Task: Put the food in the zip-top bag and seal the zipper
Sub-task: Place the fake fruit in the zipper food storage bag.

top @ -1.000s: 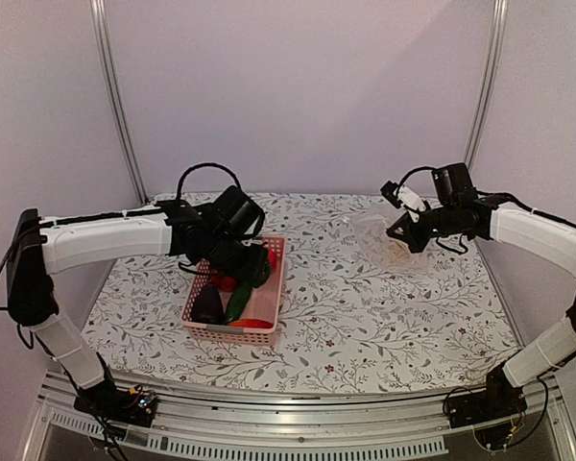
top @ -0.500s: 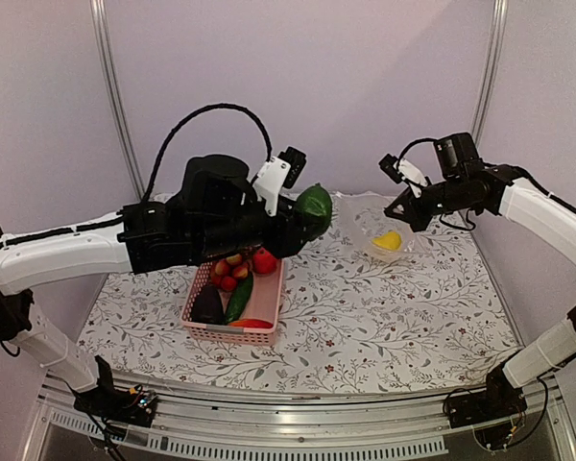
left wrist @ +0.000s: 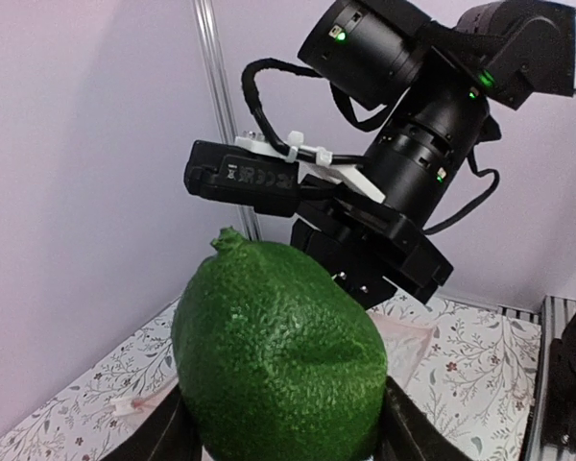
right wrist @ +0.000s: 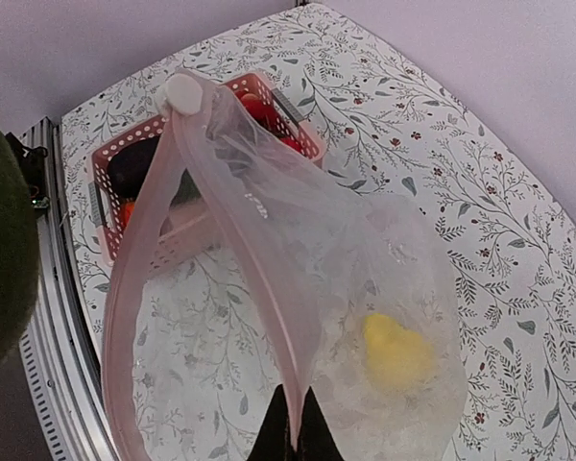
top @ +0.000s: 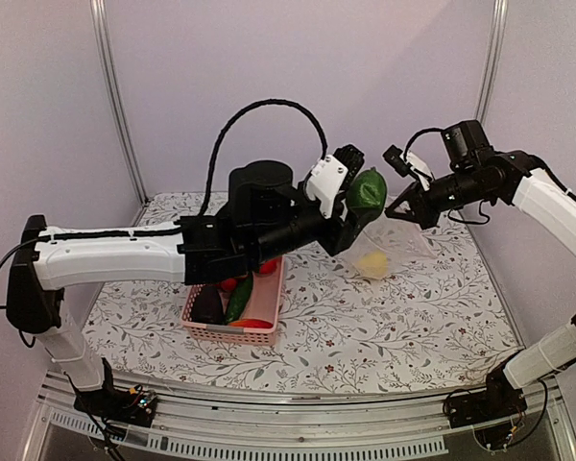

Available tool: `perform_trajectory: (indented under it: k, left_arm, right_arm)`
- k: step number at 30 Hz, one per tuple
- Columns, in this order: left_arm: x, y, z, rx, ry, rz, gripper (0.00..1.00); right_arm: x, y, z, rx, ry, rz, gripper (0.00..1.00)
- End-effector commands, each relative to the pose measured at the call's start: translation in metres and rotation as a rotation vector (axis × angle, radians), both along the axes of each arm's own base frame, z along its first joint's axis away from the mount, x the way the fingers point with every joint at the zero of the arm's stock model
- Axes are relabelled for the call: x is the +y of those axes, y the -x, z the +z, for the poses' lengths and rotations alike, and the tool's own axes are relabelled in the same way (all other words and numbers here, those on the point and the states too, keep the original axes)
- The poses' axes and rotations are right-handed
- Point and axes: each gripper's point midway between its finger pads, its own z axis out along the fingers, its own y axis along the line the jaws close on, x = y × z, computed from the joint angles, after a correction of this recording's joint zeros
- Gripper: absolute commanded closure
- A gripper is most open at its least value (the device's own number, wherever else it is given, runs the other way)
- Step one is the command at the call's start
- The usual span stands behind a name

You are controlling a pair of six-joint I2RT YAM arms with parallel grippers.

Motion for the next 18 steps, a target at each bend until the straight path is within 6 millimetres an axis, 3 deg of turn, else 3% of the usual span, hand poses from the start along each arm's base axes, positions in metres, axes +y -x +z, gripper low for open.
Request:
perform_trajectory:
  k: [1,7,14,18]
  left_arm:
    - [-0.018,-0.005,0.003,-0.080,-0.015,0.042,0.48]
    - [-0.030,-0.028,-0.025,-0.088,-0.101,0.171,0.44]
    - [-0.034,-0.040,-0.037,-0.070,-0.127,0.239,0.40]
    - [-0.026,-0.048,-0.041,-0.059,-0.129,0.309,0.23]
  right_arm:
    - [0.006,0.016,0.014,0.055,-0.051,0.036,1.00]
    - [0.011,0.018,0.014,0.100,-0.080,0.043,1.00]
    - [0.008,0.015,0.019,0.090,-0.077,0.018,1.00]
    - [0.007,0.012,0.020,0.086,-0.066,-0.001,1.00]
